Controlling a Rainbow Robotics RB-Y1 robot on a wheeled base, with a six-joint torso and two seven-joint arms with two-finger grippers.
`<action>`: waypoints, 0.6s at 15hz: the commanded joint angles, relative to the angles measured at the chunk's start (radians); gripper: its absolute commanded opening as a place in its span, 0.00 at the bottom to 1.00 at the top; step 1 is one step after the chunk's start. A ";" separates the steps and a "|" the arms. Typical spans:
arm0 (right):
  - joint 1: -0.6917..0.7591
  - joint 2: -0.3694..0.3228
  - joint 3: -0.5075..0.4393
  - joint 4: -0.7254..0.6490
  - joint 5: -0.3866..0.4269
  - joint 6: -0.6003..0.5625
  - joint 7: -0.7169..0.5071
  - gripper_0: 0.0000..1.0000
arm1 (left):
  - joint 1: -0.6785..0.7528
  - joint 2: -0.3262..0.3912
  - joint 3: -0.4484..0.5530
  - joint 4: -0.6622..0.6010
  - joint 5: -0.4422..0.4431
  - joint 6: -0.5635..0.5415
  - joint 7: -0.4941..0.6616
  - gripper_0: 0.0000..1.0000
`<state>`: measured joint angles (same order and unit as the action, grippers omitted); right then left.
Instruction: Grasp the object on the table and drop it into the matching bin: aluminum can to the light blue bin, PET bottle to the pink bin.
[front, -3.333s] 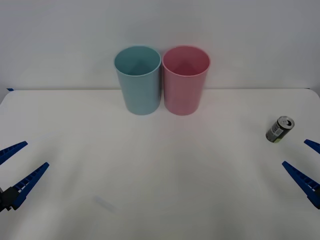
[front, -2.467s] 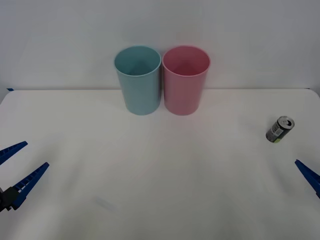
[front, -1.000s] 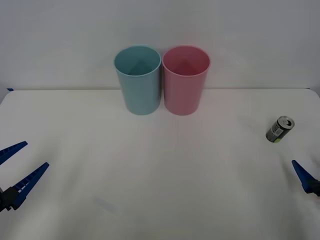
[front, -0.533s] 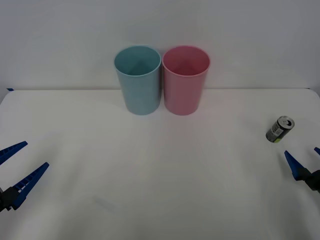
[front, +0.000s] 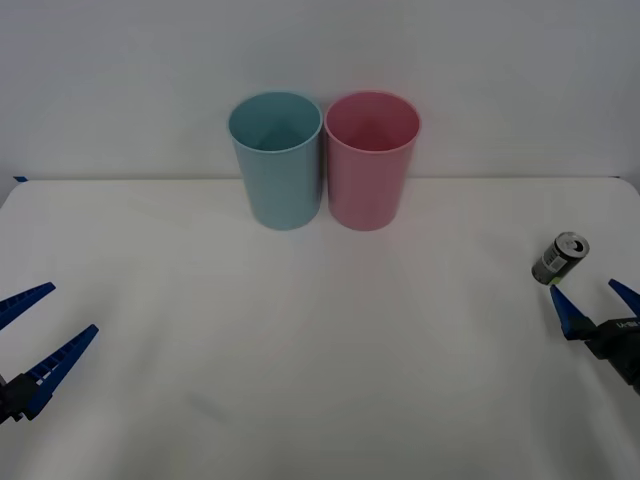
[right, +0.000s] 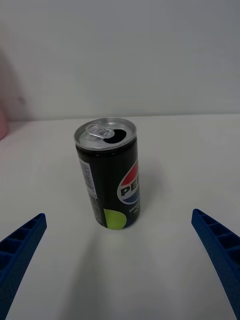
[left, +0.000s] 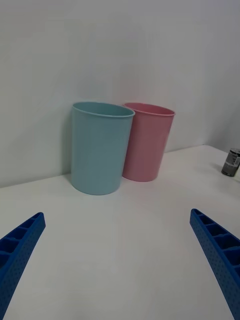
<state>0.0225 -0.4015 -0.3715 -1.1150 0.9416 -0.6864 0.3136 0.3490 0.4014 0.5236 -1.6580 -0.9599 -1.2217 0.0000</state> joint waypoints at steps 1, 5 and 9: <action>-0.024 0.009 0.016 0.000 0.003 0.044 0.012 1.00 | 0.000 0.000 0.000 0.000 0.000 0.000 0.000 1.00; -0.059 0.018 0.039 0.000 0.003 0.111 0.035 1.00 | 0.000 0.000 0.000 0.000 0.000 0.000 0.000 1.00; -0.093 0.019 0.069 0.000 0.005 0.185 0.055 1.00 | 0.000 0.000 0.000 0.000 0.000 0.000 0.000 1.00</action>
<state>-0.0630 -0.3827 -0.3087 -1.1150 0.9461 -0.5173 0.3637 0.3490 0.4014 0.5236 -1.6580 -0.9599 -1.2217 0.0000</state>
